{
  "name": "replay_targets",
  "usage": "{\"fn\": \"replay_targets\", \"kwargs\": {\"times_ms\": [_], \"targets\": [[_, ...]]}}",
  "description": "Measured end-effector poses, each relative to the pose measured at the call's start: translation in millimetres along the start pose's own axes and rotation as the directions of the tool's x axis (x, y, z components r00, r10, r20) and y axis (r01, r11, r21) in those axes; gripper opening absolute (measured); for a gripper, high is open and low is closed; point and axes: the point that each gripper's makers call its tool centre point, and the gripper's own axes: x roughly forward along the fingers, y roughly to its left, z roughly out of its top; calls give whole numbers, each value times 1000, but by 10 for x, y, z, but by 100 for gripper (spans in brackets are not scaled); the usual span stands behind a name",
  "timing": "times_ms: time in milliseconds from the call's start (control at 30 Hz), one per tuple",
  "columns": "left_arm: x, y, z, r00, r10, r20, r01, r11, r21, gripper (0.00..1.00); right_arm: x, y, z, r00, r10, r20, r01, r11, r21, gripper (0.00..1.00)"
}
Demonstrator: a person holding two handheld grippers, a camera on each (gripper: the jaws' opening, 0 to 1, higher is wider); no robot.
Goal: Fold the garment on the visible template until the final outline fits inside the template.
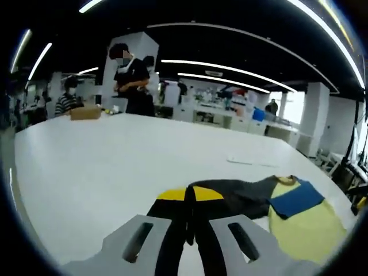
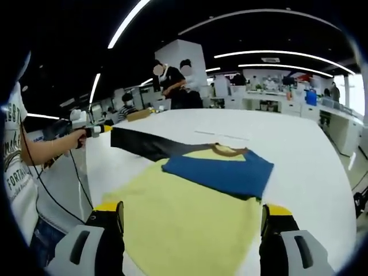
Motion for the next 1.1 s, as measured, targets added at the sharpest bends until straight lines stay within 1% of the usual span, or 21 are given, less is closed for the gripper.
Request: {"fn": "replay_targets", "kwargs": {"times_ms": [67, 100, 200, 367, 500, 600, 733, 800, 833, 867, 900, 1000, 1100], "targets": [[71, 101, -87, 999, 20, -28, -19, 1000, 23, 0, 6, 4, -18, 1000, 0, -5, 0, 1000, -2, 99], [107, 153, -143, 998, 29, -48, -28, 999, 20, 0, 7, 6, -22, 1000, 0, -7, 0, 1000, -2, 99], [180, 253, -229, 997, 43, -72, -41, 999, 23, 0, 6, 10, -22, 1000, -2, -8, 2, 1000, -2, 99], [291, 367, -331, 995, 49, -87, -44, 997, 58, 0, -2, -9, -35, 1000, -12, -19, 12, 1000, -1, 99], [370, 434, -420, 992, 53, -111, -48, 998, 48, 0, -5, -11, -37, 1000, -17, -24, 17, 1000, 0, 99], [426, 495, -509, 988, 71, -136, -58, 994, 94, 0, -9, -9, -43, 999, -23, -28, 23, 1000, 1, 99], [487, 545, -595, 984, 81, -161, -62, 991, 117, 0, -19, -8, -63, 999, -31, -38, 31, 1000, 3, 99], [500, 582, -638, 979, 97, -178, -70, 986, 152, 0, -23, -8, -67, 999, -34, -40, 34, 999, 3, 99], [494, 622, -651, 976, 119, -183, -87, 981, 176, 1, -26, -6, -68, 999, -36, -41, 36, 999, 4, 99], [484, 653, -653, 973, 140, -183, -104, 976, 190, 1, -29, -5, -66, 998, -37, -41, 37, 999, 3, 99], [477, 646, -648, 974, 134, -181, -99, 977, 191, 3, -32, -2, -63, 998, -39, -41, 39, 999, 3, 99], [445, 651, -651, 976, 136, -170, -103, 977, 188, 13, -33, 1, -60, 998, -43, -39, 43, 999, 5, 99], [414, 622, -696, 977, 121, -175, -92, 982, 165, 17, -24, 9, -67, 998, -42, -41, 43, 999, 5, 99]]}}
